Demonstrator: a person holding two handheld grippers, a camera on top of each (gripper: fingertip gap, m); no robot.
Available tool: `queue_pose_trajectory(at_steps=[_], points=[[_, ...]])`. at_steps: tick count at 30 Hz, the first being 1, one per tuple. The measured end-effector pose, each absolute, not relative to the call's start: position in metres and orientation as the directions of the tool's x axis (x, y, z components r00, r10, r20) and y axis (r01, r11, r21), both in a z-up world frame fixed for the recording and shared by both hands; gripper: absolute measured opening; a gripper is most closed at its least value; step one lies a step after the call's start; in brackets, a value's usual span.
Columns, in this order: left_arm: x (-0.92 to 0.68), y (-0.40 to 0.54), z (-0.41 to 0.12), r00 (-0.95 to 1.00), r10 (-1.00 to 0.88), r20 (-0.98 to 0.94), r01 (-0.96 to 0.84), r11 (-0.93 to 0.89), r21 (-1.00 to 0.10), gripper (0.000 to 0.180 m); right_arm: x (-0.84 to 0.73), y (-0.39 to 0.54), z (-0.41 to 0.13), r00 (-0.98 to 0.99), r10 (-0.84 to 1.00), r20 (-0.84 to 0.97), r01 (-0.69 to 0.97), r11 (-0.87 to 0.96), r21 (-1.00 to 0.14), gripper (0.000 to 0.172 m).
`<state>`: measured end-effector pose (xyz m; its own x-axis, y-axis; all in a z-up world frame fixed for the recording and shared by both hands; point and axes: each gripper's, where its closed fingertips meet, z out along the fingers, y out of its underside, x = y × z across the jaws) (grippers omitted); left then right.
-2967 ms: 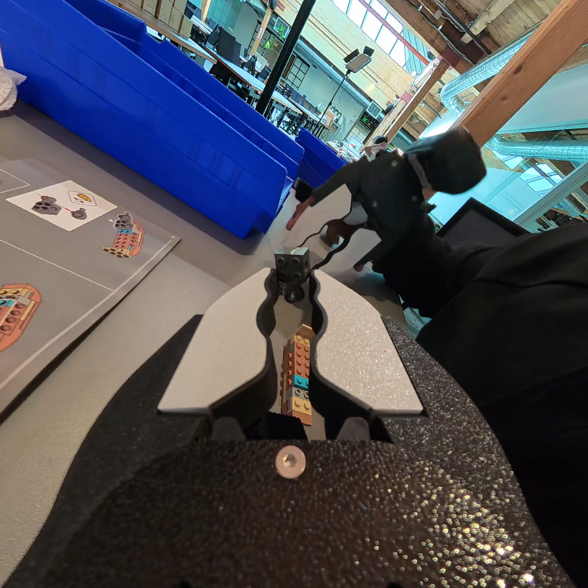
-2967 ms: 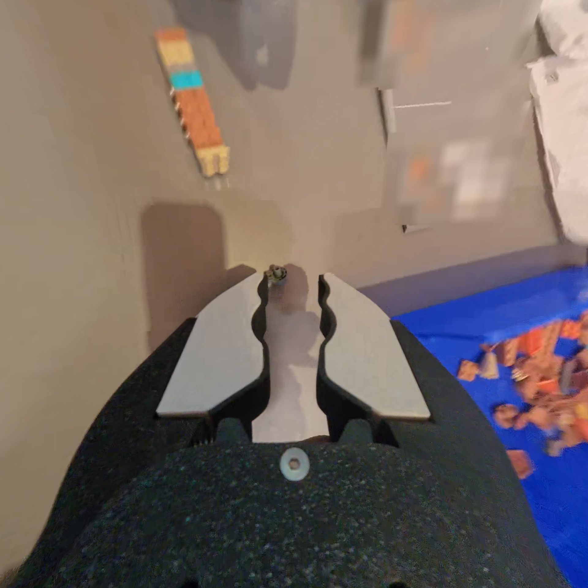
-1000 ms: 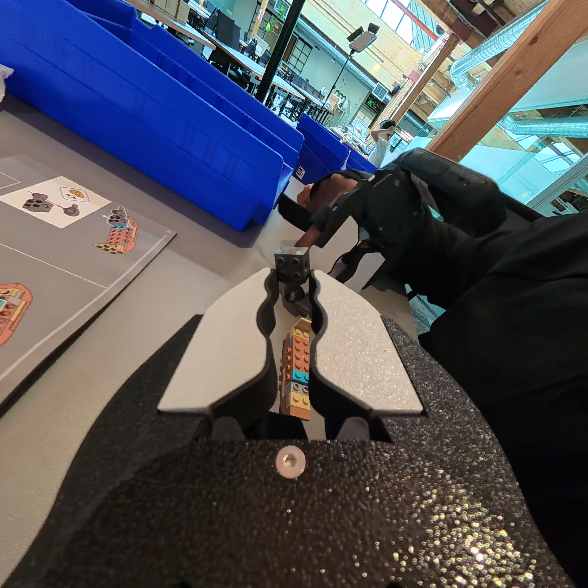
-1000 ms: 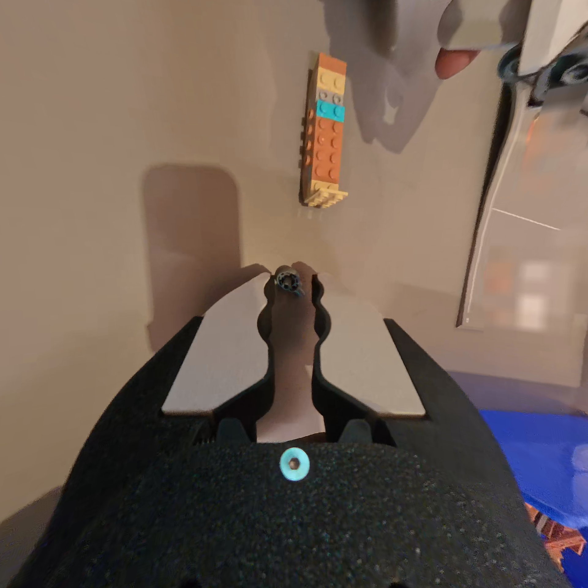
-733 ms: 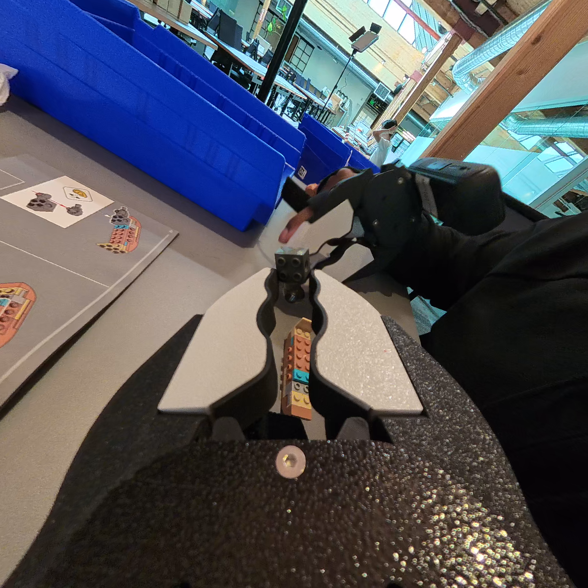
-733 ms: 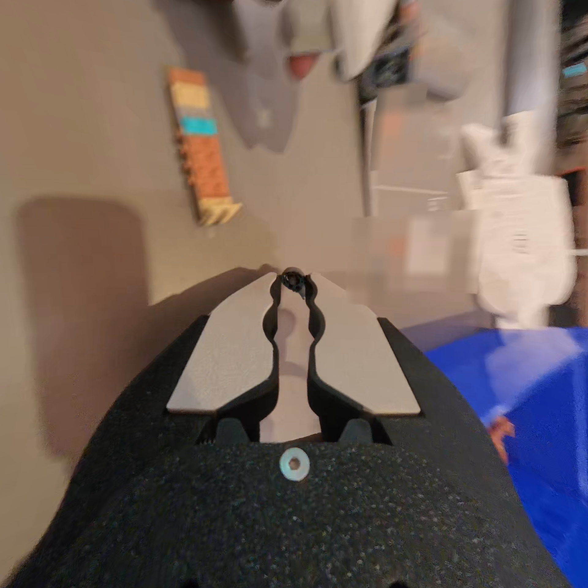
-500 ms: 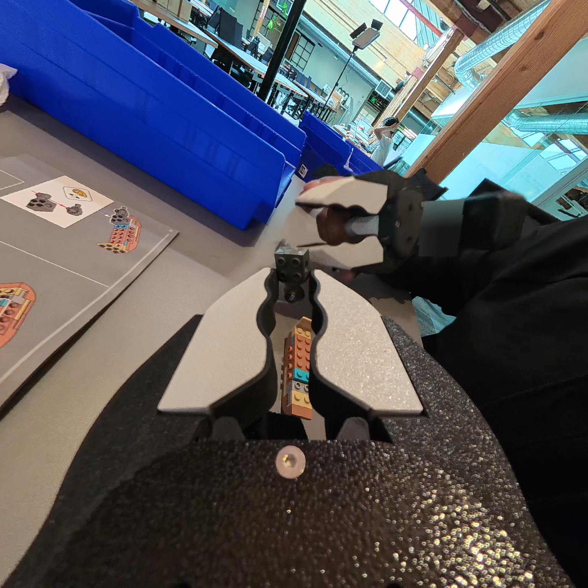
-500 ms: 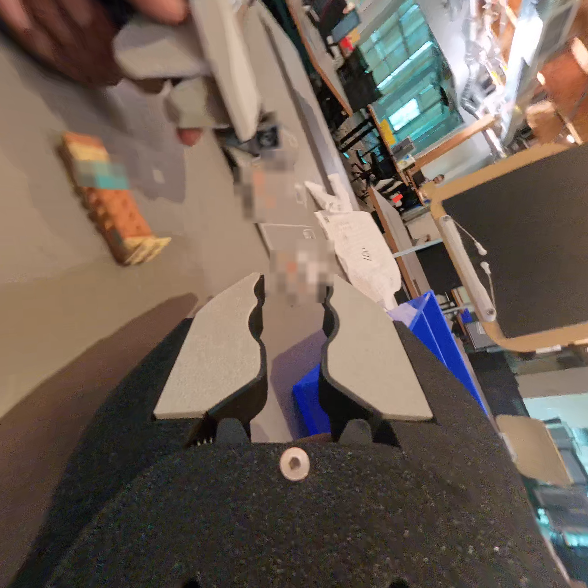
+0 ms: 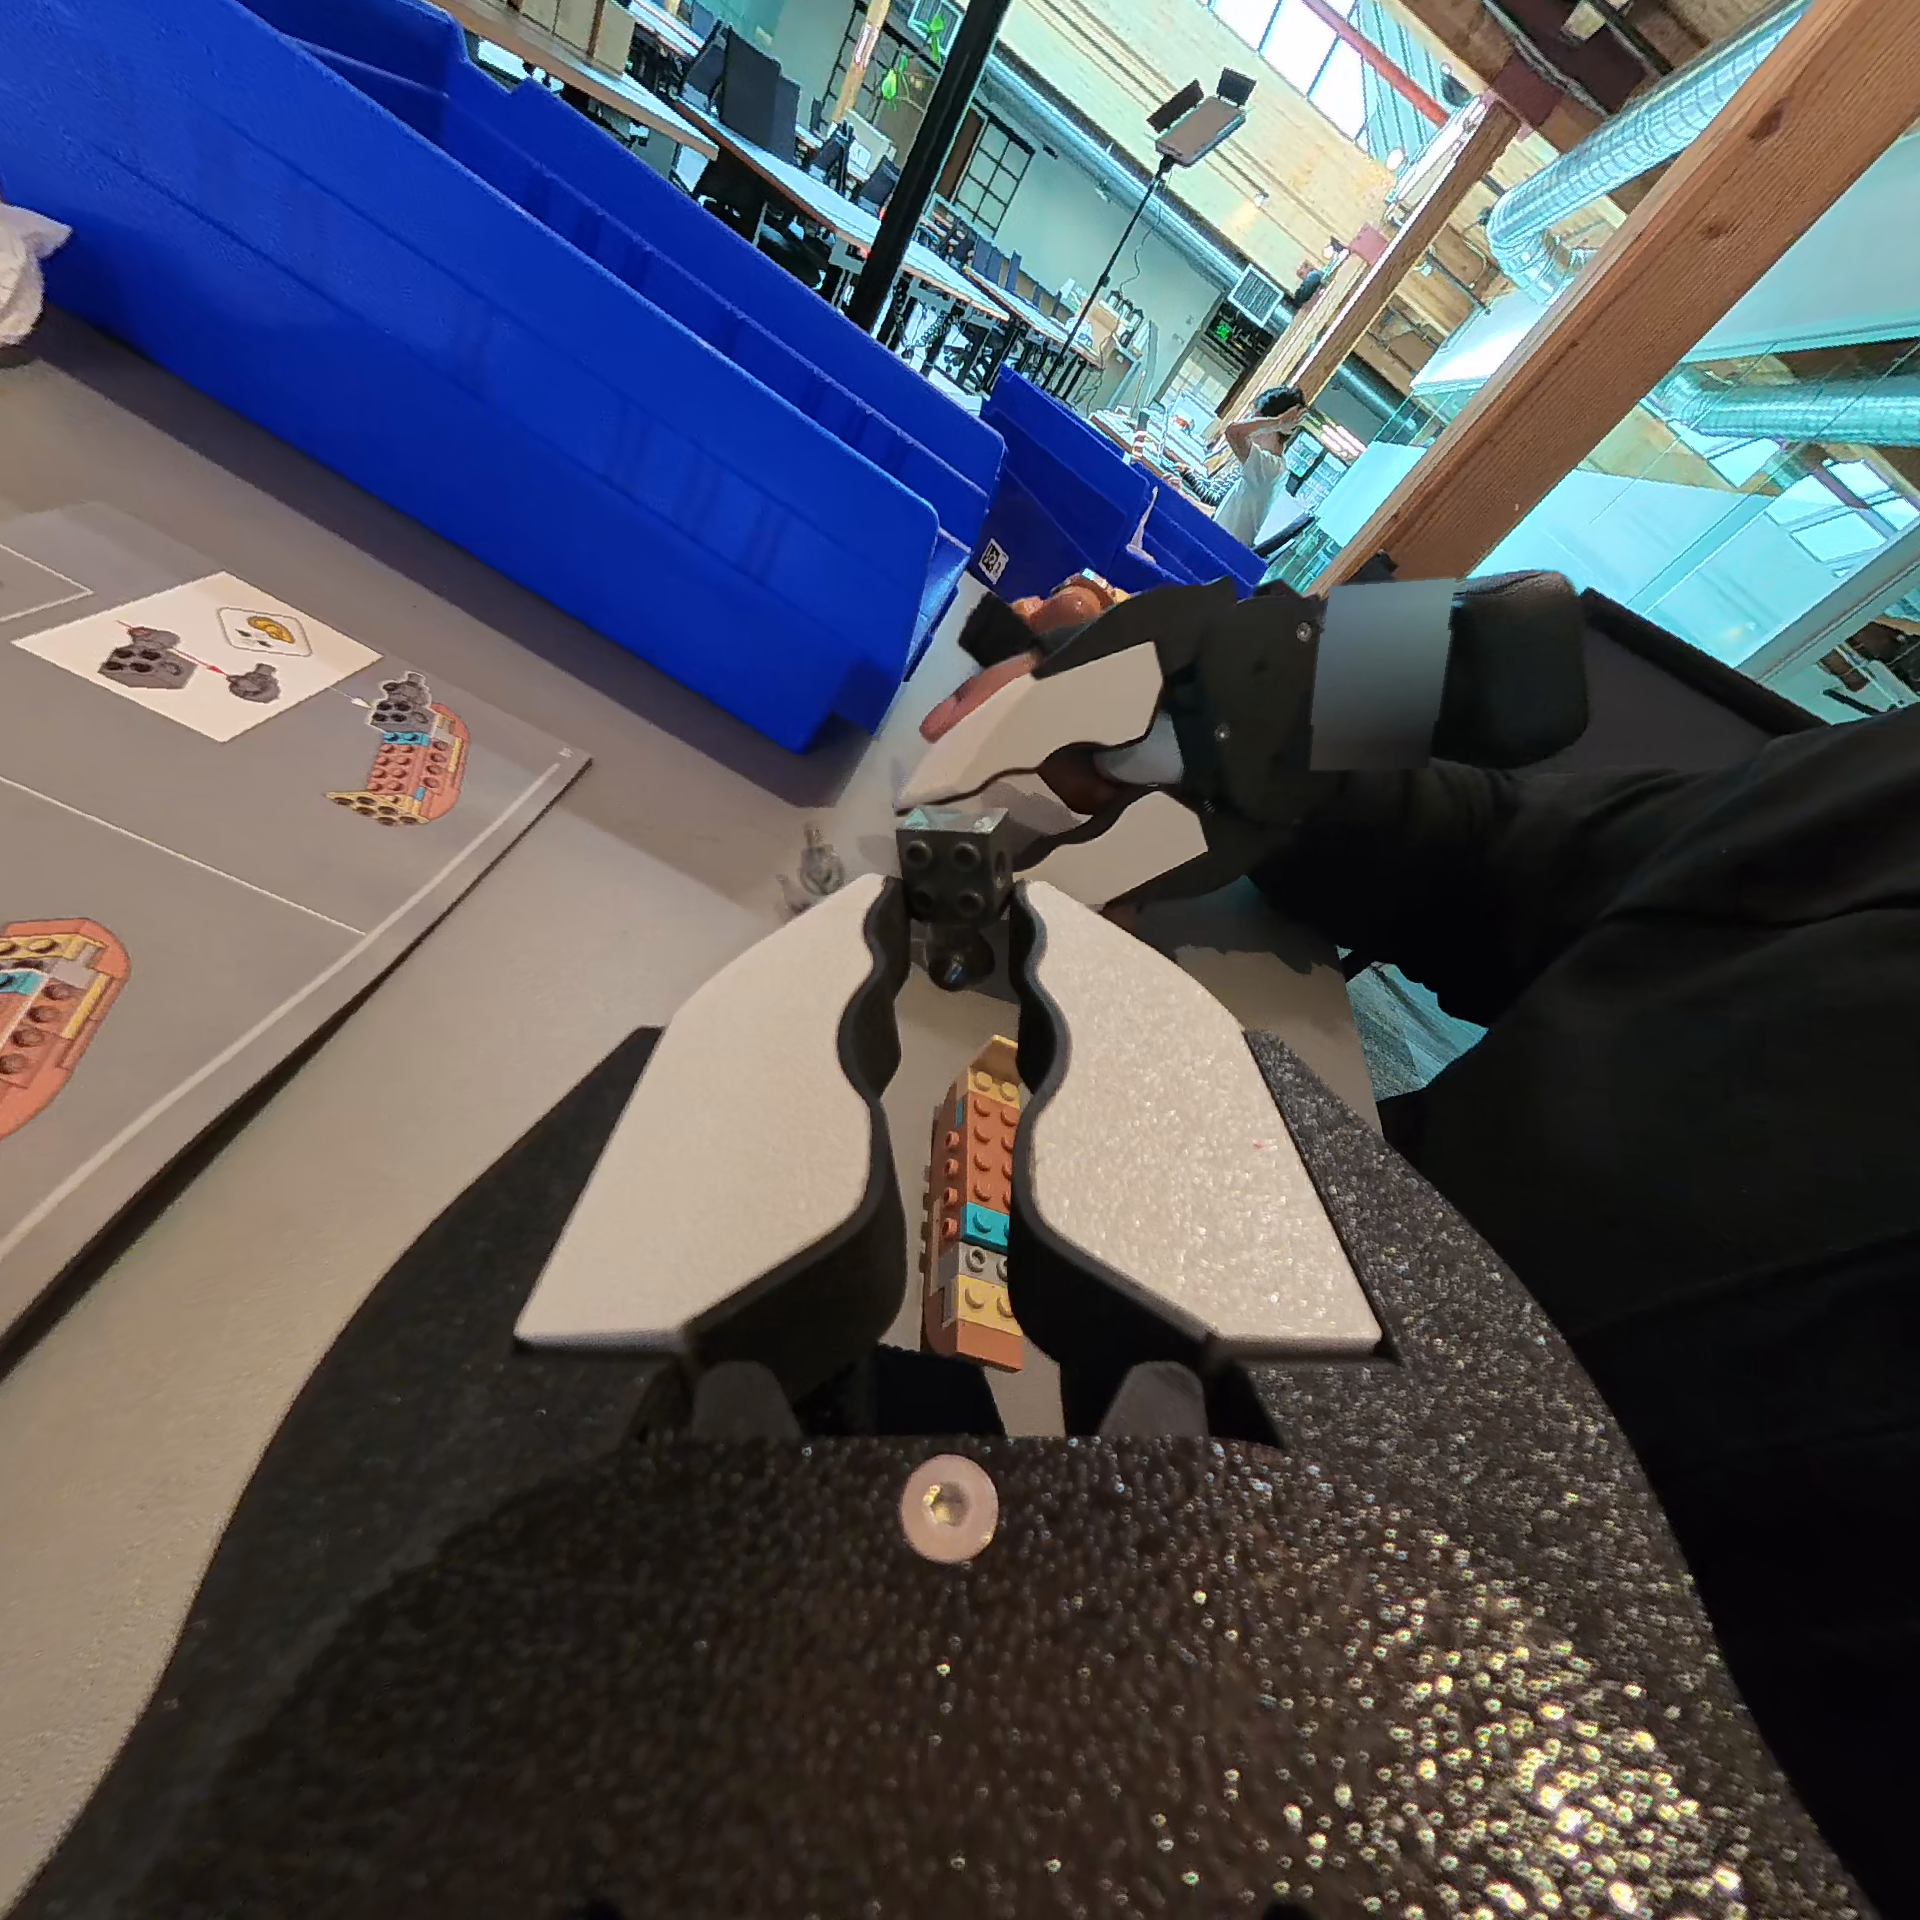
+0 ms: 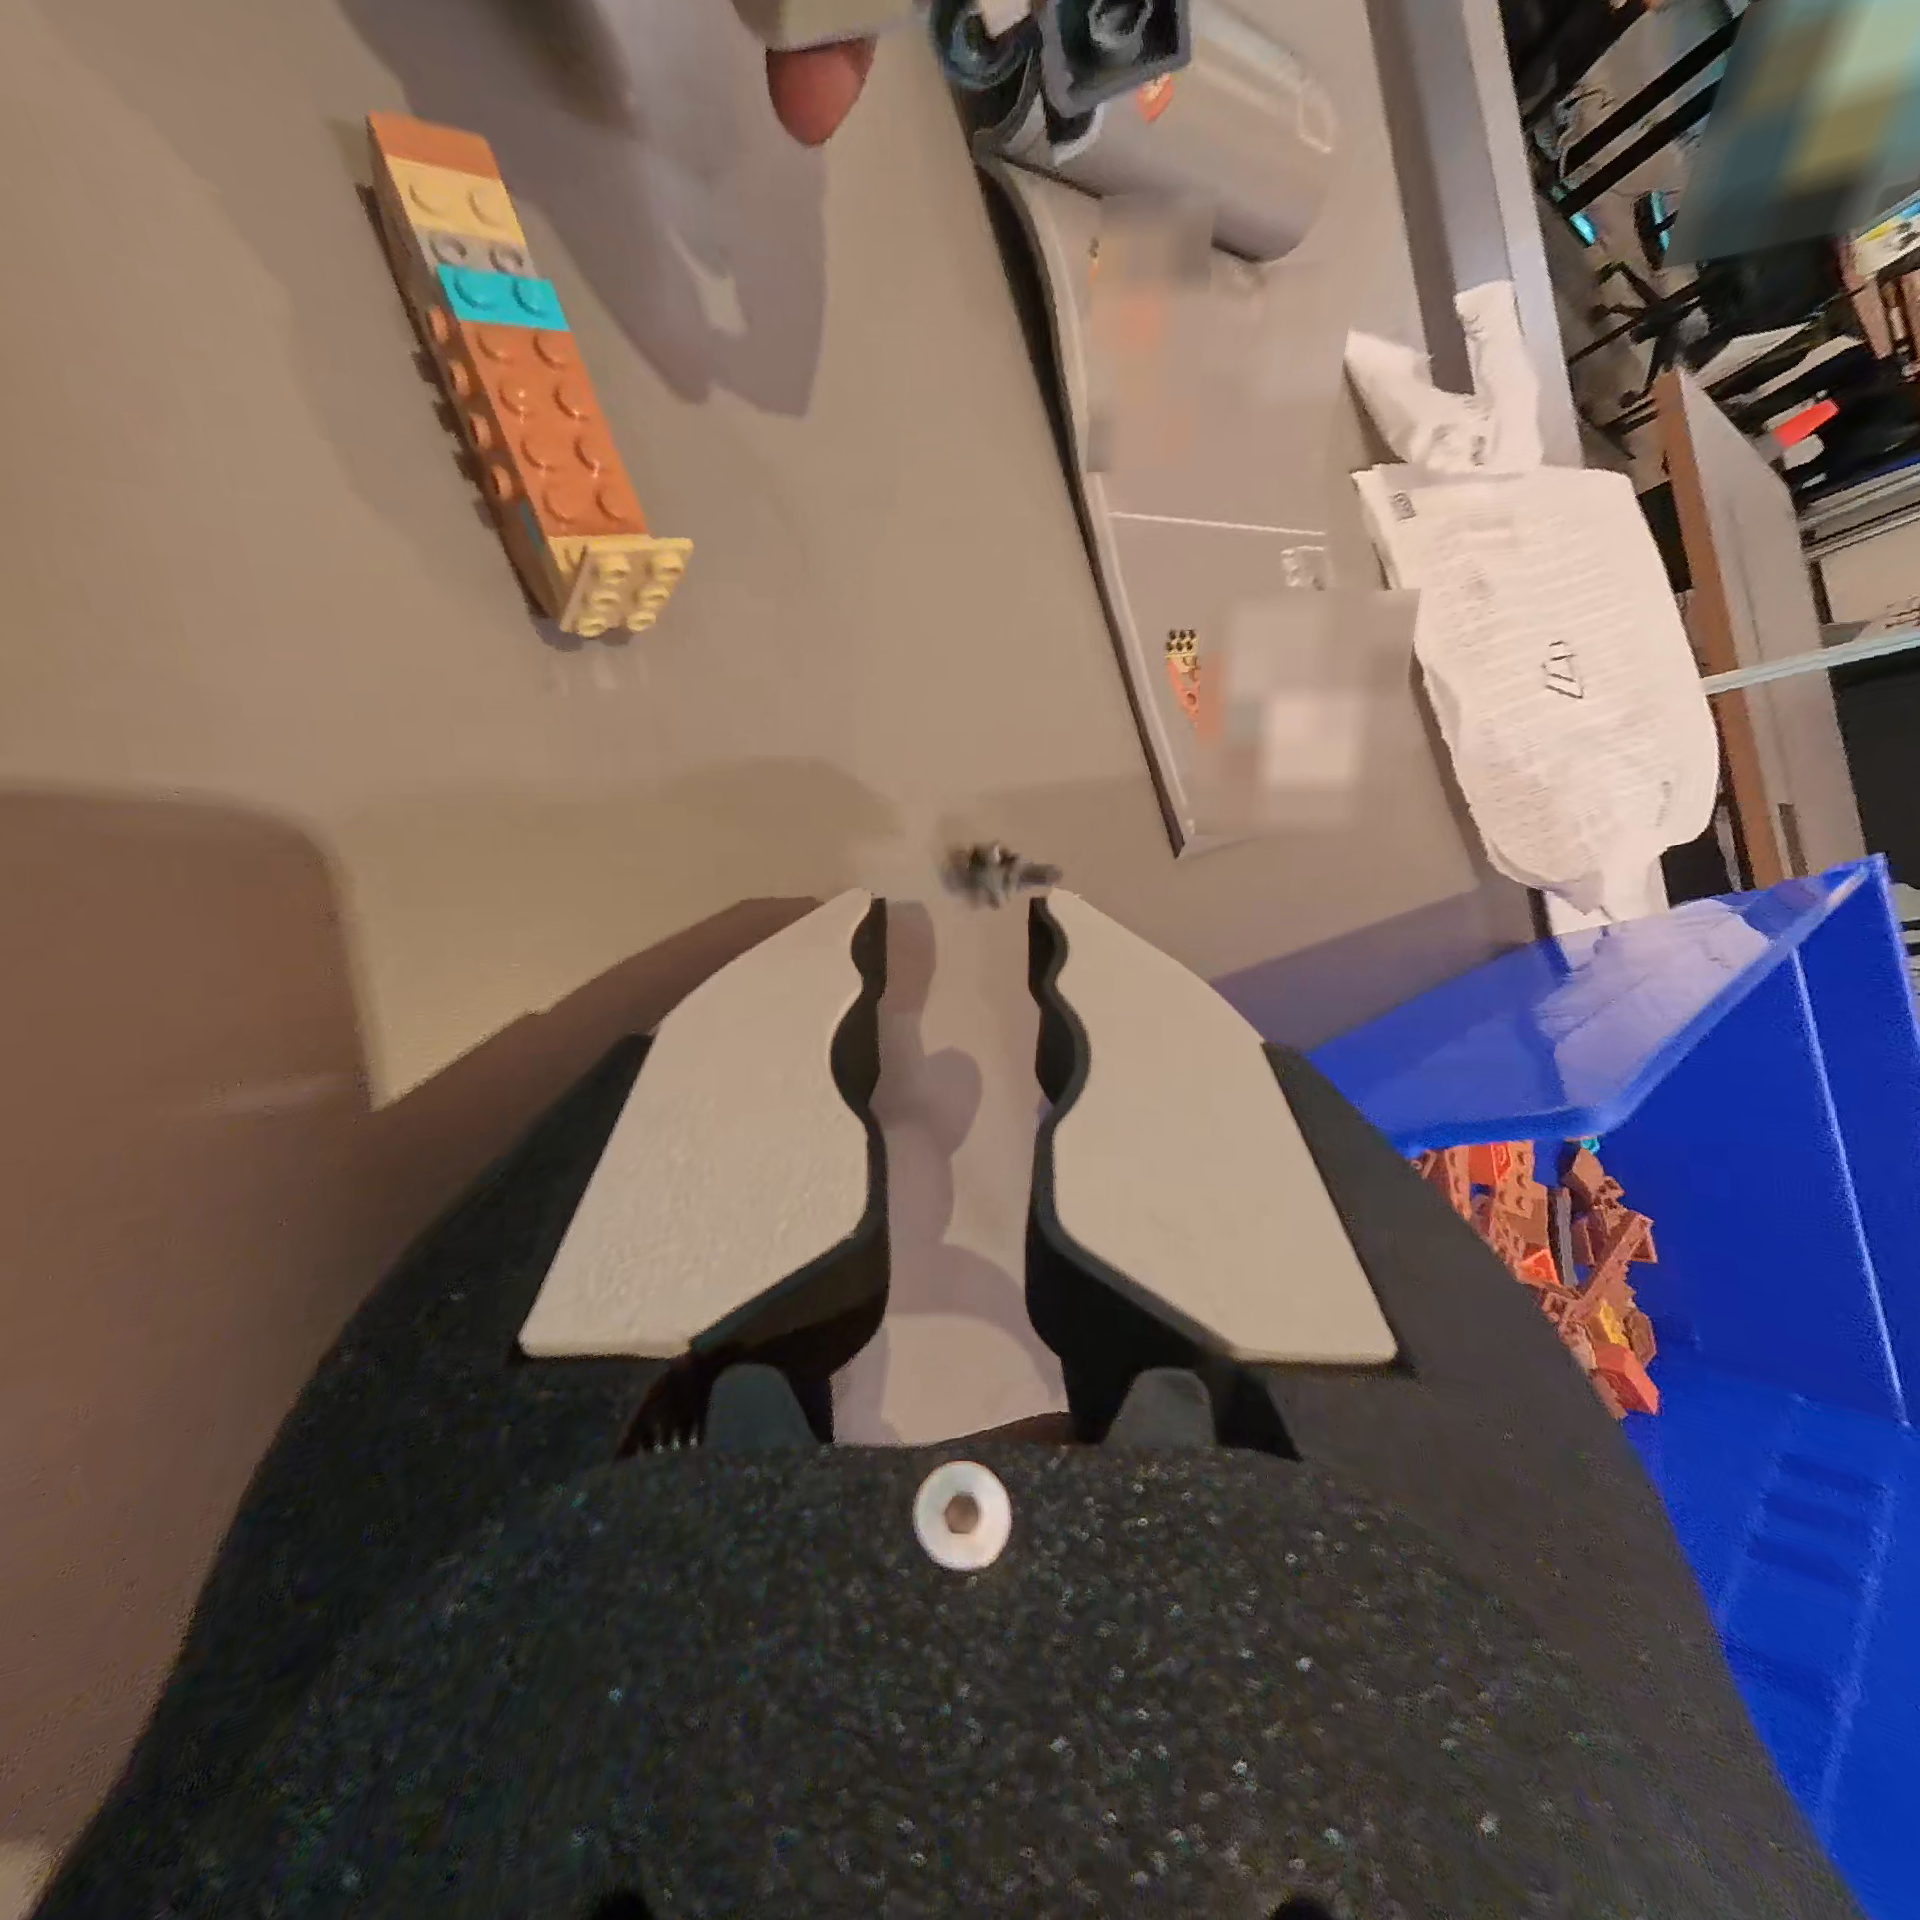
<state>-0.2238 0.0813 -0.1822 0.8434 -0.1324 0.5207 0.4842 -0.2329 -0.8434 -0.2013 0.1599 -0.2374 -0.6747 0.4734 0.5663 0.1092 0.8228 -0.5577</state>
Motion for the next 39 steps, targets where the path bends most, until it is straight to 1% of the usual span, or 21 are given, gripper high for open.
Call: queue_pose_trajectory(at_steps=[4,9,13,16,21,25,29,33,37,39], points=[[-0.223,0.081,-0.183,0.844,-0.133,0.519,0.481,-0.236,-0.844,0.018,-0.209,0.161,-0.243,-0.676,0.489,0.551,0.158,0.826,-0.541,0.021],[-0.223,0.081,-0.183,0.847,-0.13,0.516,0.478,-0.237,-0.846,0.018,-0.22,0.168,-0.243,-0.662,0.537,0.523,0.231,0.81,-0.539,0.021],[-0.223,0.081,-0.183,0.847,-0.13,0.515,0.478,-0.239,-0.845,0.018,-0.22,0.168,-0.246,-0.655,0.627,0.422,0.335,0.741,-0.582,0.019],[-0.222,0.081,-0.184,0.85,-0.13,0.511,0.472,-0.245,-0.847,0.018,-0.224,0.172,-0.249,-0.618,0.676,0.401,0.403,0.71,-0.577,0.014],[-0.222,0.081,-0.184,0.852,-0.127,0.509,0.47,-0.246,-0.848,0.018,-0.225,0.168,-0.251,-0.579,0.768,0.273,0.51,0.603,-0.614,0.014],[-0.223,0.081,-0.184,0.853,-0.126,0.507,0.468,-0.243,-0.849,0.018,-0.228,0.168,-0.251,-0.524,0.824,0.216,0.576,0.53,-0.622,0.014],[-0.223,0.081,-0.18,0.843,-0.14,0.52,0.484,-0.227,-0.845,0.018,-0.23,0.166,-0.256,-0.503,0.843,0.194,0.605,0.503,-0.618,0.014],[-0.223,0.08,-0.177,0.816,-0.159,0.556,0.523,-0.208,-0.826,0.018,-0.234,0.169,-0.256,-0.478,0.845,0.238,0.604,0.513,-0.61,0.014],[-0.224,0.079,-0.169,0.758,-0.197,0.622,0.597,-0.174,-0.783,0.017,-0.236,0.169,-0.257,-0.477,0.832,0.284,0.586,0.542,-0.603,0.014],[-0.226,0.078,-0.166,0.725,-0.213,0.656,0.638,-0.154,-0.755,0.018,-0.236,0.167,-0.255,-0.482,0.827,0.29,0.567,0.547,-0.616,0.014]])
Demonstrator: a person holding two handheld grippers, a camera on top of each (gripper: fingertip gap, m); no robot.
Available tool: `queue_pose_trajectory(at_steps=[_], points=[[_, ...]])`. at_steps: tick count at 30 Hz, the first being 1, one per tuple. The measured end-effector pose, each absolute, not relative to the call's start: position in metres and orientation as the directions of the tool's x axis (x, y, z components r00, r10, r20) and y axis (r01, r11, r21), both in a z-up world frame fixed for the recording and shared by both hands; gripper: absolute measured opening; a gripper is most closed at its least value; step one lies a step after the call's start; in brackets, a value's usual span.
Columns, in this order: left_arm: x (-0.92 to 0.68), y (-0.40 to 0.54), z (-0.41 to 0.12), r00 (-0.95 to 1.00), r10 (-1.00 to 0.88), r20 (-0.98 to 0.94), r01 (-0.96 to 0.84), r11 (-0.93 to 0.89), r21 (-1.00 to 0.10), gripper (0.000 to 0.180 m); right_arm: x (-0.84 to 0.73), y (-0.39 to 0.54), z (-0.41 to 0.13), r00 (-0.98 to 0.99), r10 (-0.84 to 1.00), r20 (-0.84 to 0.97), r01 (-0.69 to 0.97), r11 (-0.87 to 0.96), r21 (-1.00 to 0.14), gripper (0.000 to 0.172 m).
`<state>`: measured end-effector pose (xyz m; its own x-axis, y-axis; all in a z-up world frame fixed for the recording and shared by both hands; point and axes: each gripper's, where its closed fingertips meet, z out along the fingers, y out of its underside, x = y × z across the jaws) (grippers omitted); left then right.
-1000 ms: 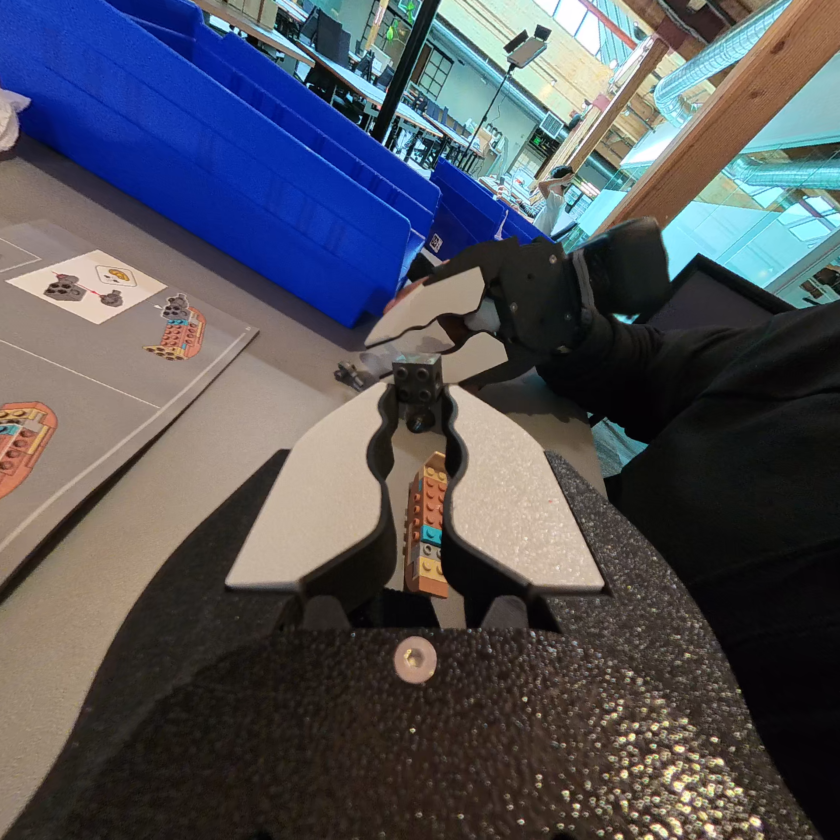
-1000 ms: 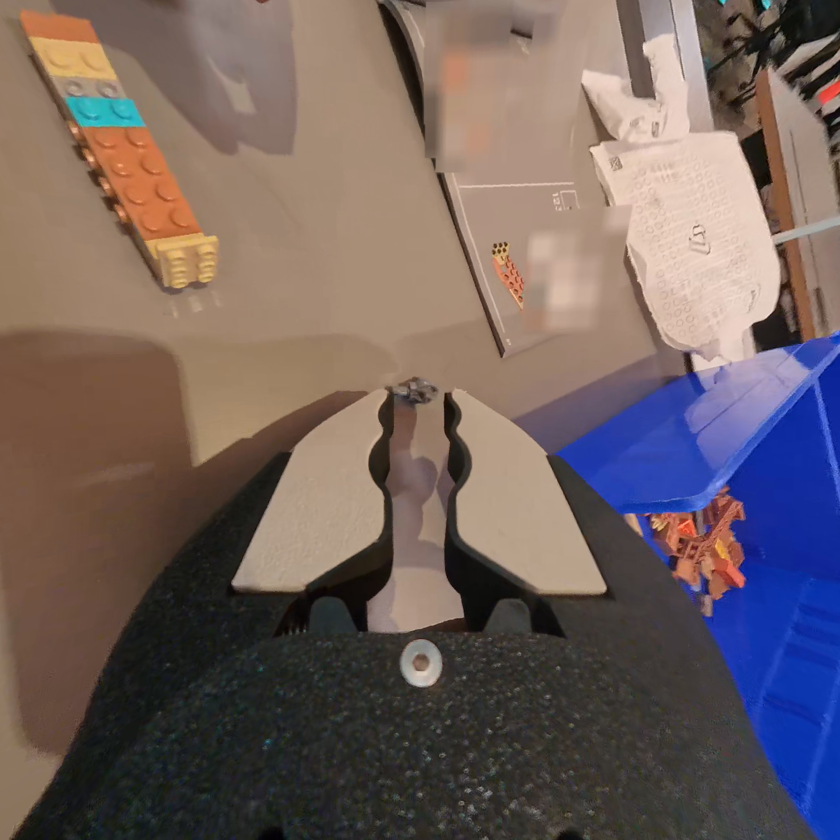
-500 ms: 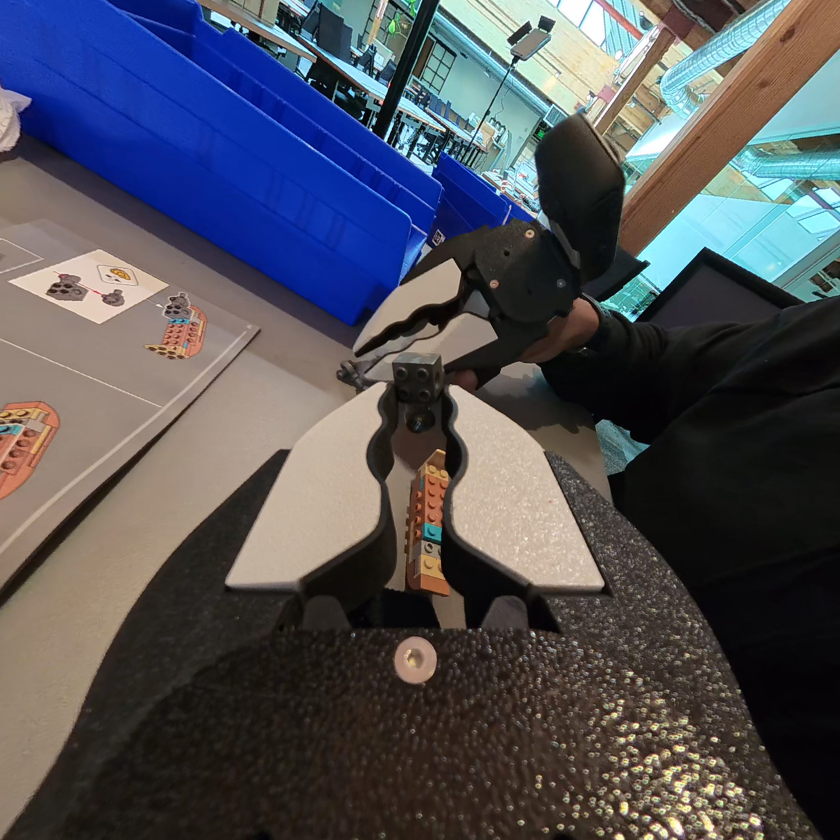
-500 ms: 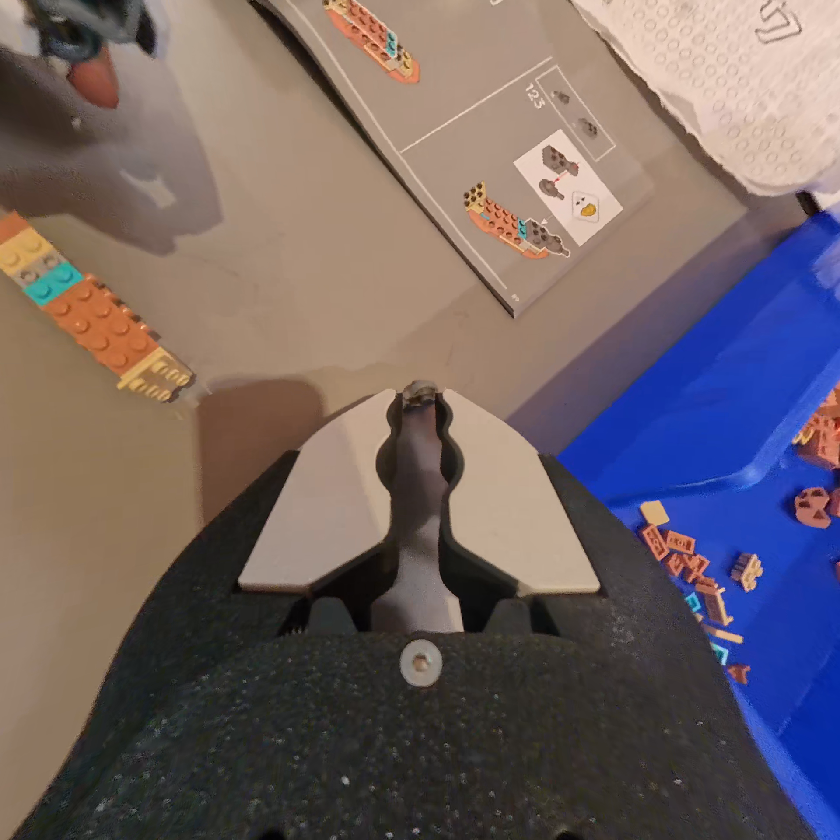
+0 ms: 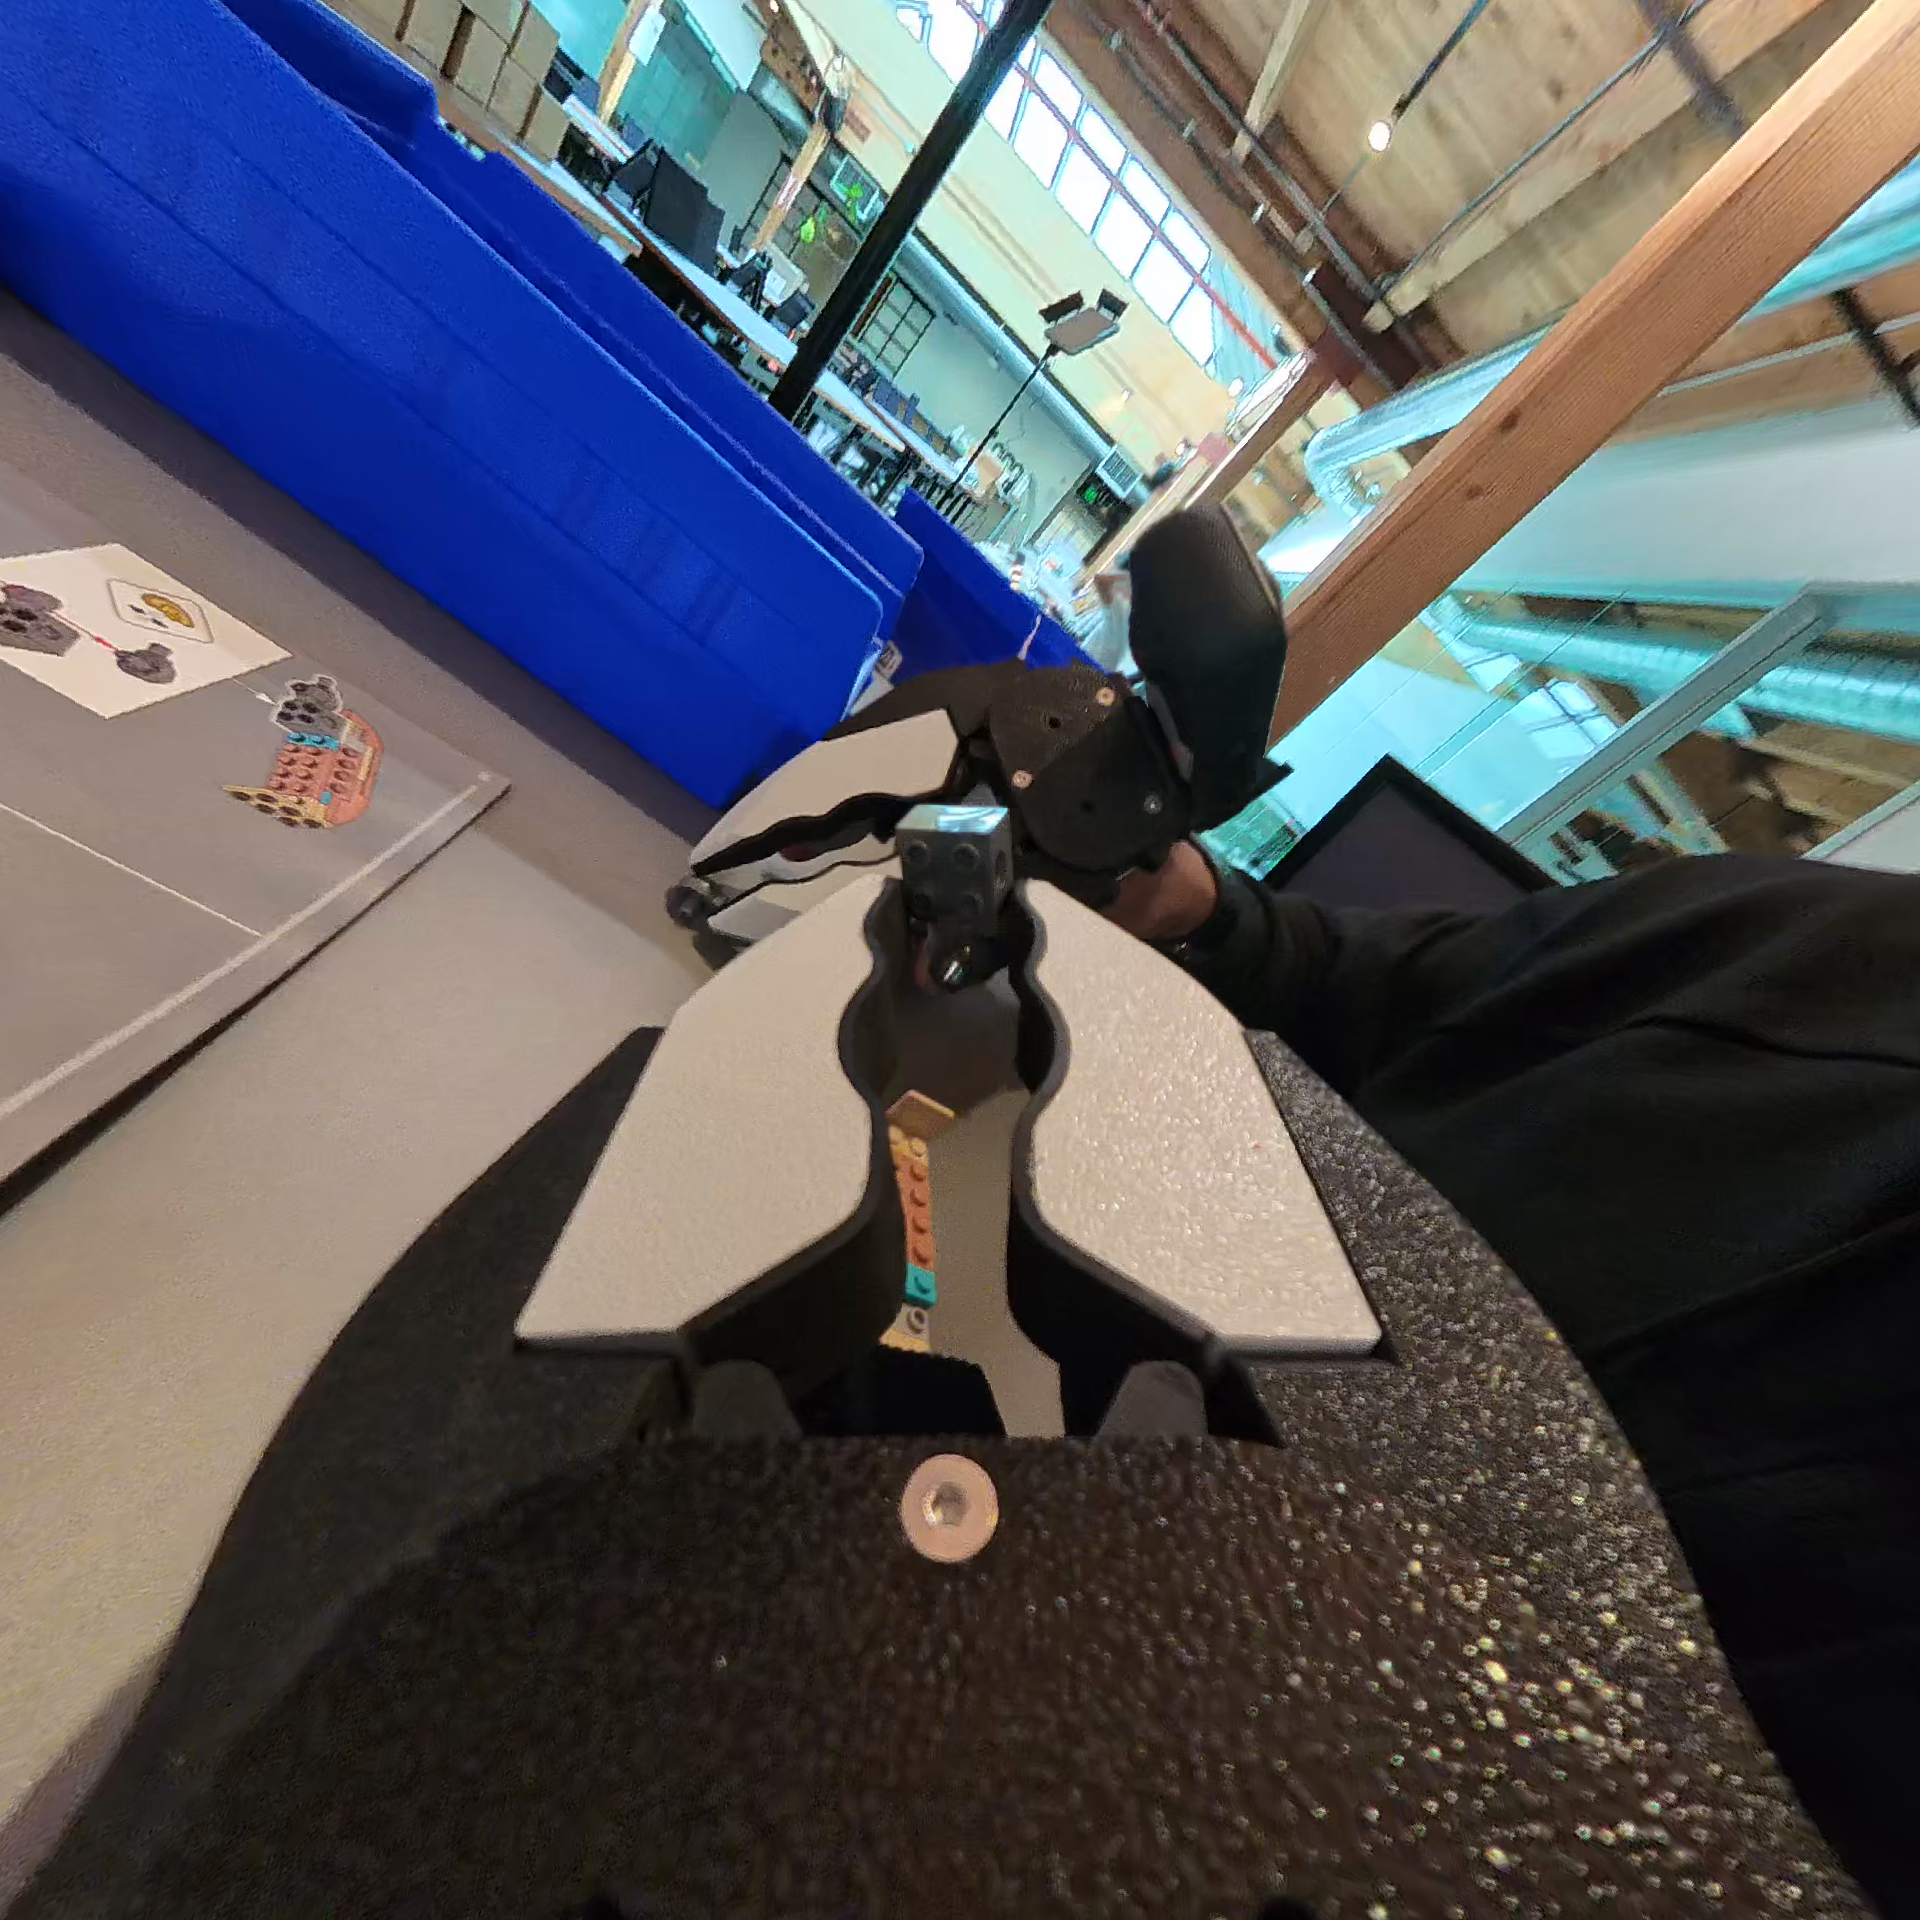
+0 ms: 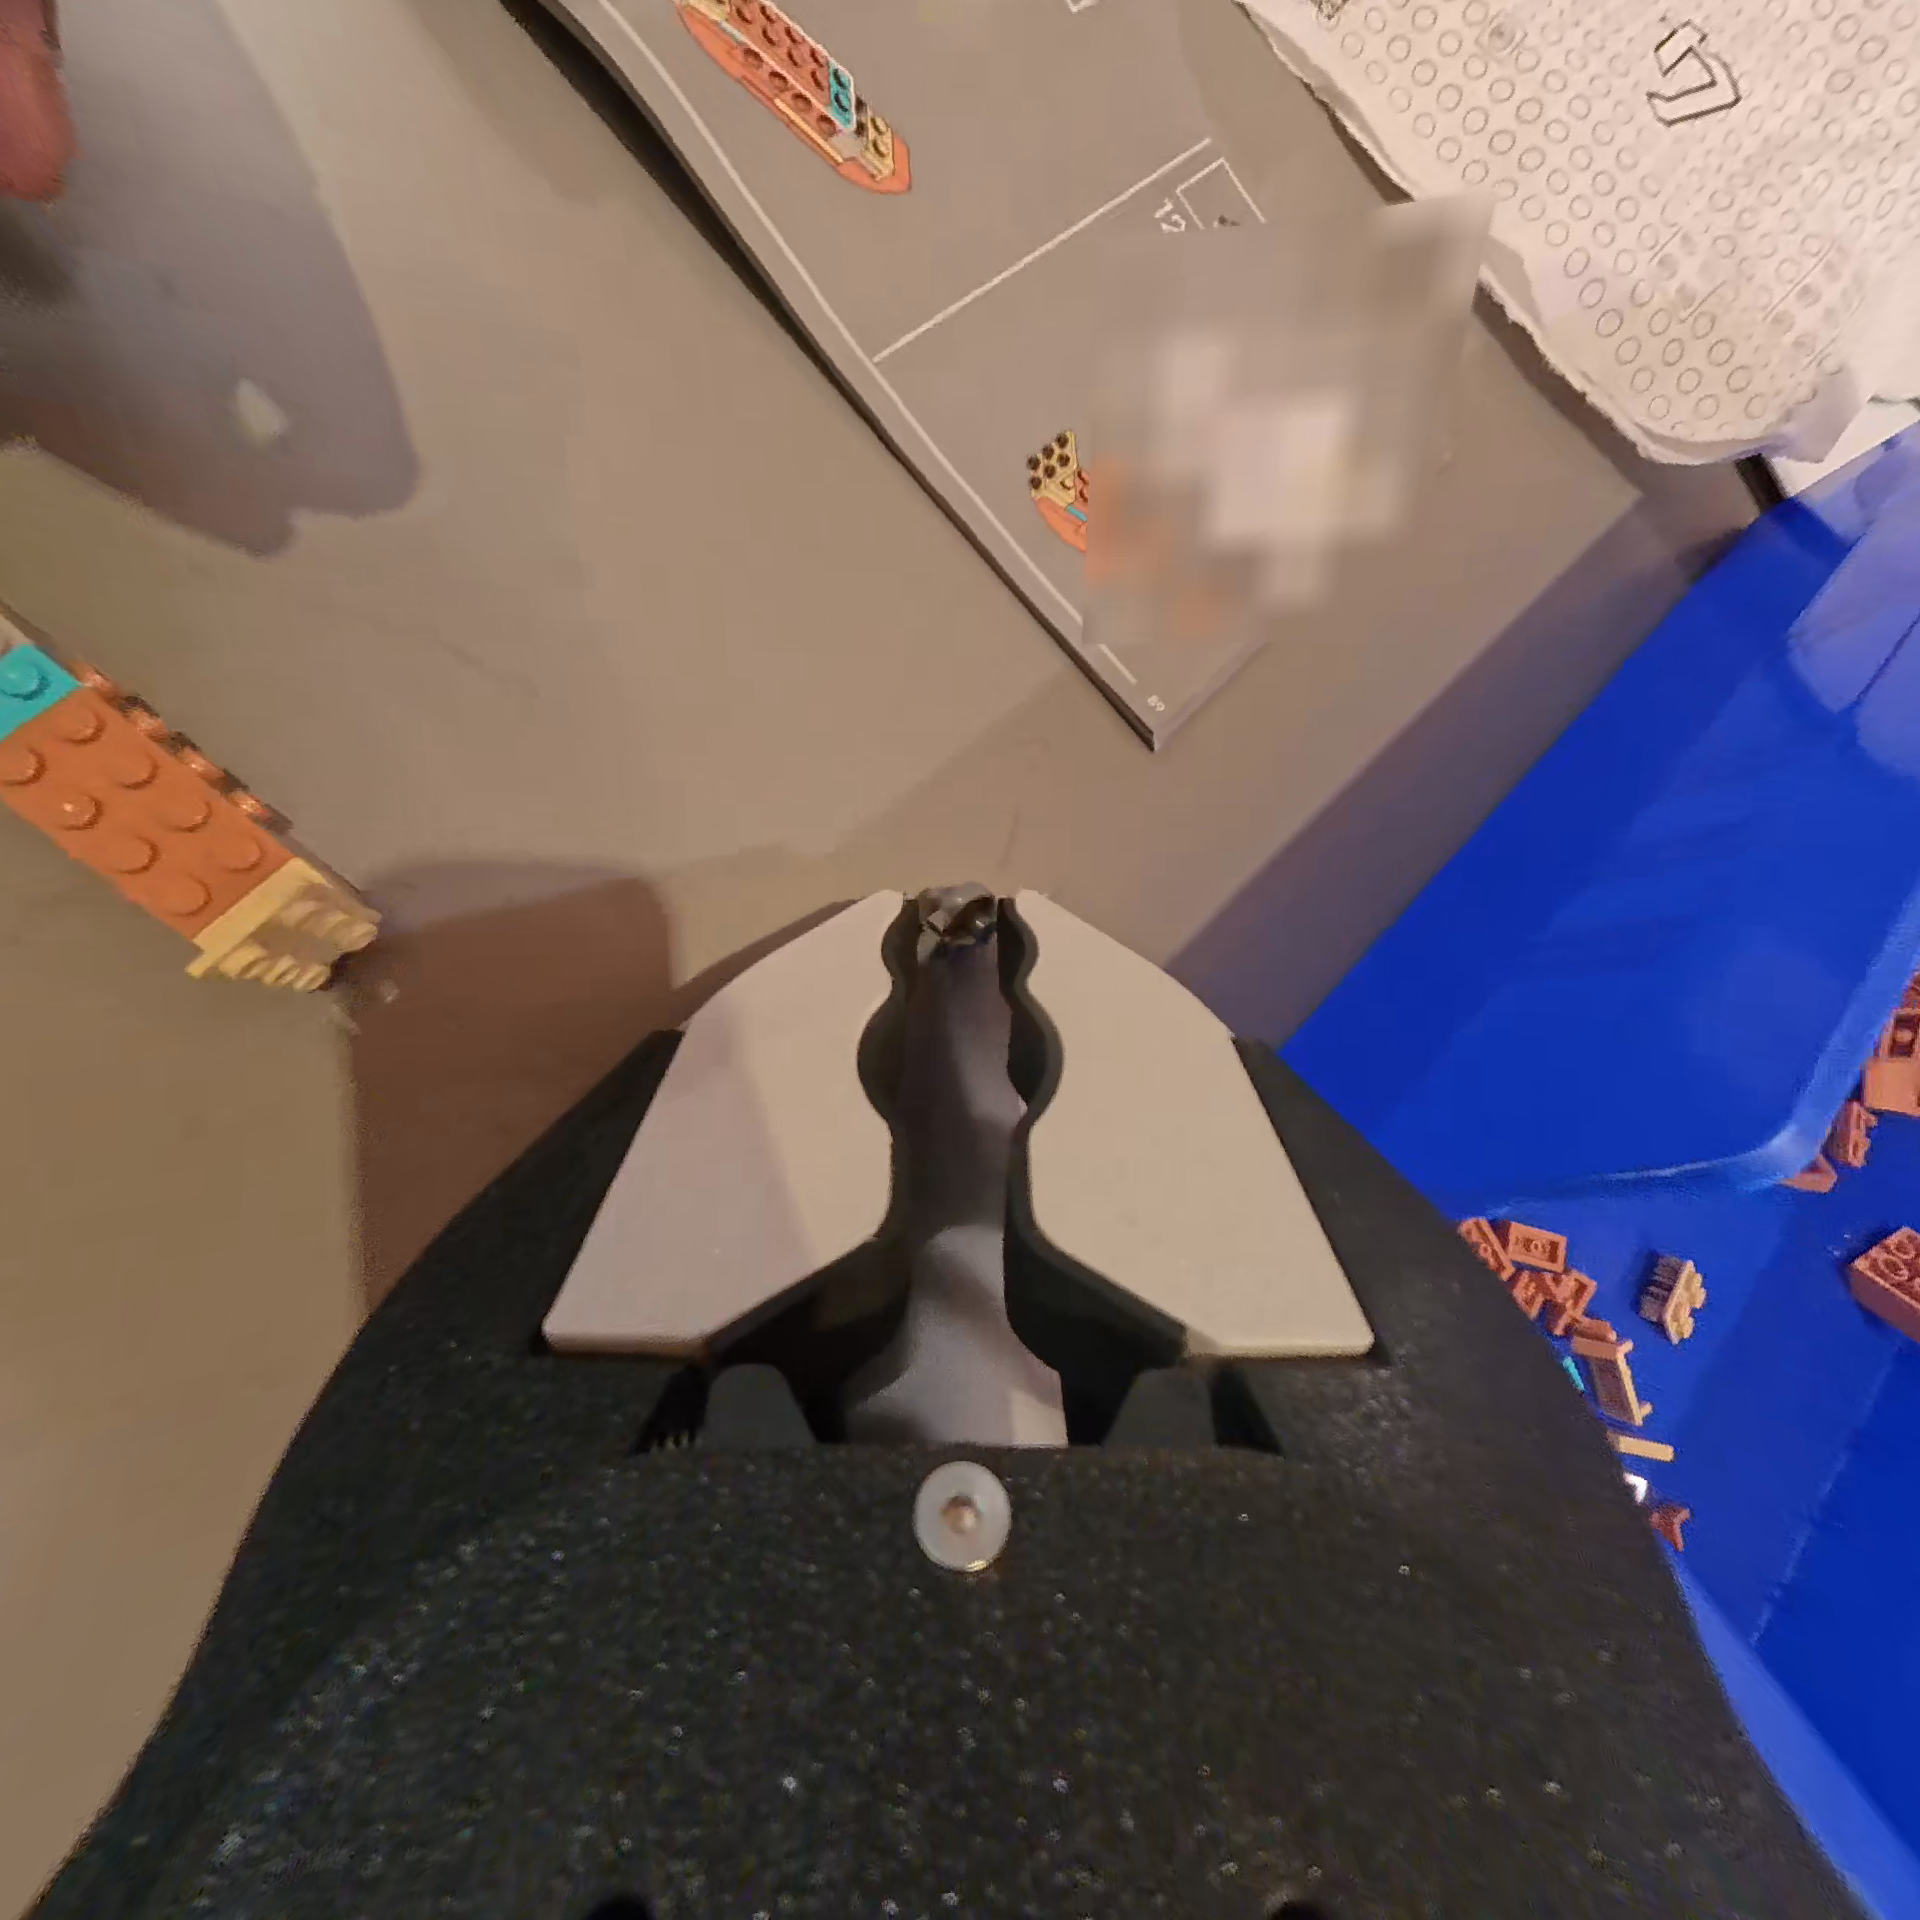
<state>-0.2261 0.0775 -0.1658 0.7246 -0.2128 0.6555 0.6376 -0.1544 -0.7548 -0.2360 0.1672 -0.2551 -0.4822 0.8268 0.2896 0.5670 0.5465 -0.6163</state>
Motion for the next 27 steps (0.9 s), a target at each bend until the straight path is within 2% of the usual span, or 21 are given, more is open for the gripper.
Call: queue_pose_trajectory(at_steps=[21,27], points=[[-0.2264,0.0775,-0.165,0.719,-0.217,0.66,0.645,-0.148,-0.75,0.018,-0.2319,0.1687,-0.2564,-0.446,0.886,0.124,0.63,0.41,-0.659,0.016],[-0.2299,0.0754,-0.1575,0.622,-0.27,0.735,0.737,-0.115,-0.666,0.017,-0.2381,0.165,-0.2565,-0.47,0.864,0.182,0.577,0.457,-0.677,0.013]])
